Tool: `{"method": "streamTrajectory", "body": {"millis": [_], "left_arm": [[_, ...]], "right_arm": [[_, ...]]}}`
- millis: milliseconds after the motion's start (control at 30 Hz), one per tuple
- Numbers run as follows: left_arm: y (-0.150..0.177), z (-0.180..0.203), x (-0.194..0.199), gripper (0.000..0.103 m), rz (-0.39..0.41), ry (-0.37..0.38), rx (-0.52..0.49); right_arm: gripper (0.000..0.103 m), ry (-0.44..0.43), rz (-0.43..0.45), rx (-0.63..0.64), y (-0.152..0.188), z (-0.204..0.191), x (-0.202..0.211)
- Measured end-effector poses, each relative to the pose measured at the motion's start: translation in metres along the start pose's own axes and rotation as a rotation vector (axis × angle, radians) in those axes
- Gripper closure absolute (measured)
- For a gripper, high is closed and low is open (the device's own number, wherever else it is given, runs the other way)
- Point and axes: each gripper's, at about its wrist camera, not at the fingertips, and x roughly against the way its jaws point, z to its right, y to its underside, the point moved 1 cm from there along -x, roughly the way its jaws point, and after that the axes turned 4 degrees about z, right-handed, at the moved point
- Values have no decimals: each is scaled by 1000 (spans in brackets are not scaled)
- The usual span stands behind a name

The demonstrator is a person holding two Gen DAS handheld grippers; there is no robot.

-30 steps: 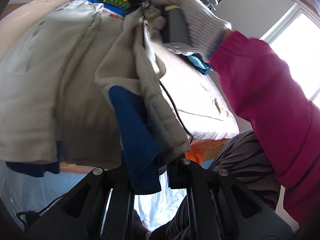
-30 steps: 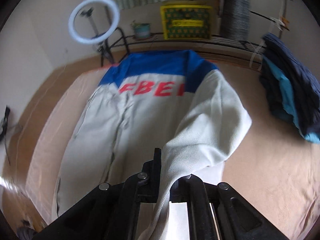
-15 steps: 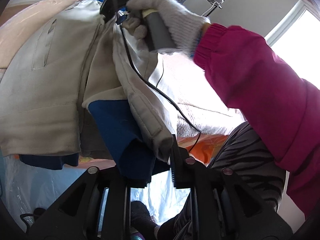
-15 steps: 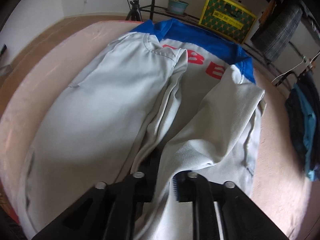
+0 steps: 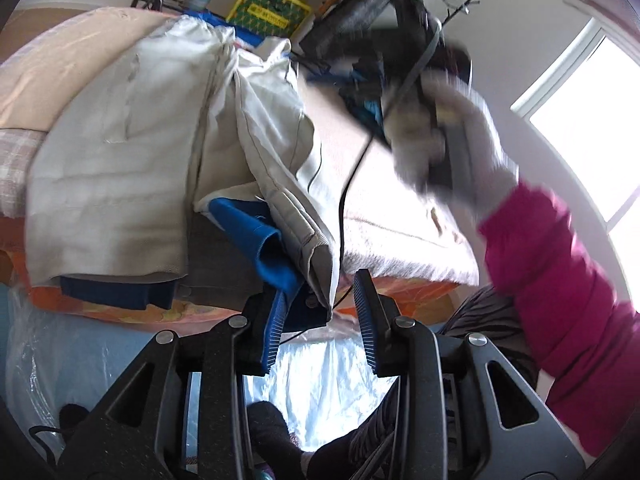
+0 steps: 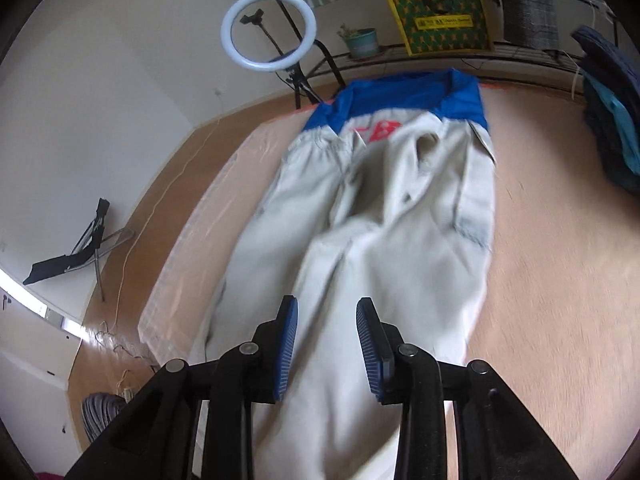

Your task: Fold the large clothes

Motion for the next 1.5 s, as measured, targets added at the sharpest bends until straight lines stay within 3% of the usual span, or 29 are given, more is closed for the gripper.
{"method": "streamTrajectory", "body": {"millis": [233,367,400,467,700,800,867,933,1100,1200,1233,1300,1467,1500], "left_arm": [[-11,-16,29,71,128,-18,107],[-23,-21,35,60,175,-51,116],[-25,-21,34,53,174,-60,107],[-31,-22,23,45,124,-47,104],[-41,-36,-48,45,-109,-32,86],[-19,-42,-78,45,-283,-28,52],[-1,-45,-85,45,-350,-54,41],[4,-45,-80,45,-331,-52,50],[-19,-31,-49,45,-178,-35,52],[-29,-28,-52,45,-145,-75,11],[-29,-30,-58,48,-155,-85,14],[-32,-36,-71,91,-180,-80,41],[-27,-35,-78,95,-176,-85,-2],[-27,-34,-78,95,-175,-84,-6]], "right_arm": [[70,20,-86,-17,40,12,-15],[70,45,-114,-2,45,12,-28],[70,46,-114,-6,45,13,-29],[70,33,-103,-25,41,14,-27],[70,4,-74,-45,33,11,-26],[69,7,-83,-27,35,6,-28],[69,14,-89,-22,37,7,-30],[69,15,-86,-25,38,8,-31],[69,11,-56,-61,29,21,-23],[65,6,-31,-85,19,27,-18],[61,7,-18,-95,14,29,-17],[53,11,12,-116,2,32,-15],[45,-7,110,-206,-43,45,-15],[39,-13,123,-229,-53,49,-16]]}}
